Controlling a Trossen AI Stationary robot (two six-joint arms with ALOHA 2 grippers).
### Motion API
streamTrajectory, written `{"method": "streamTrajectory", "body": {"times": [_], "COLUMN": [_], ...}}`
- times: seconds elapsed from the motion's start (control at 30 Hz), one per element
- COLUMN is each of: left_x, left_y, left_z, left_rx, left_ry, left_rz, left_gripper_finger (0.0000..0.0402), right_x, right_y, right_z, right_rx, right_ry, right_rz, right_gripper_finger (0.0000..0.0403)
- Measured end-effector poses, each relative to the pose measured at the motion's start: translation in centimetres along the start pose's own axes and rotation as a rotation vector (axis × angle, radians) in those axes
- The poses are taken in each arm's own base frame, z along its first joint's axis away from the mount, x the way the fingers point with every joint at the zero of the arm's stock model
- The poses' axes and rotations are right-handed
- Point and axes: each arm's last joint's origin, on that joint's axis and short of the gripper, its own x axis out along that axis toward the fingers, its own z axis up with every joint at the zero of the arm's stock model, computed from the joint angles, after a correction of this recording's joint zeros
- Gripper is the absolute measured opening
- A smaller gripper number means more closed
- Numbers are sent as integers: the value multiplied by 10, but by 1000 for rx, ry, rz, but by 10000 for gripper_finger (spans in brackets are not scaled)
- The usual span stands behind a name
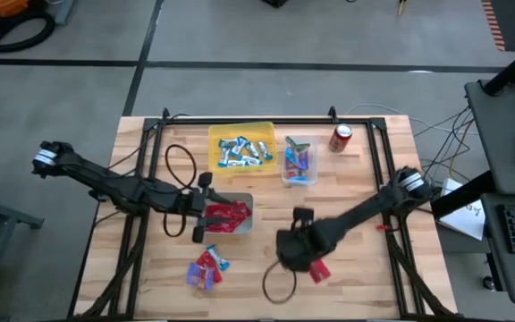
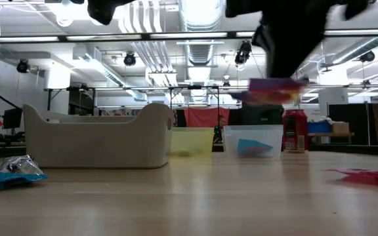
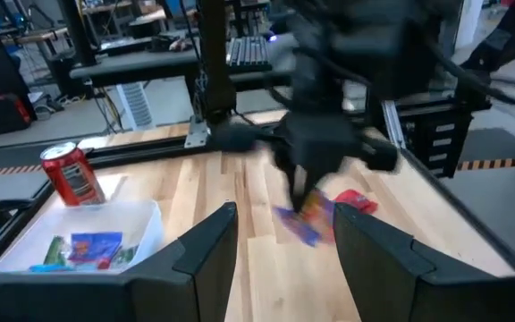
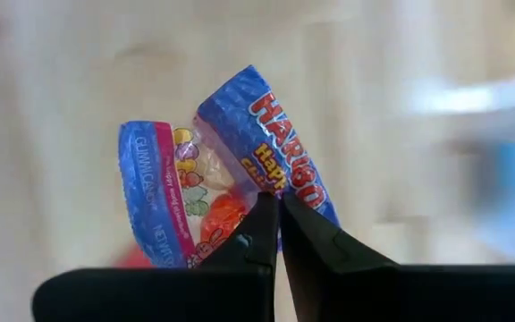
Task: Sort candy
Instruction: Put the blue candy into the transparent bin, then put the white candy into the yellow bin
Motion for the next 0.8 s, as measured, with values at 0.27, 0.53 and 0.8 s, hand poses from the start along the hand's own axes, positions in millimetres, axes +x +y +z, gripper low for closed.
{"method": "streamTrajectory", "body": {"times": [0.27,0.53,0.8], "left_x": [-10,-16,-19], "left_y": [3,5,6], "left_z": [12,12,11], "left_rx": [9,18,9], "left_ry": [22,41,51], "left_rz": [1,0,0], "left_gripper_finger": [168,168,168], "right_x": [-17,4,35], "right_y": [-97,-209,-283], "right_z": [24,31,9], "right_rx": [51,127,241], "right_ry": [-35,49,67], "right_rz": [-119,-210,-215], "right_gripper_finger": [9,9,9]}}
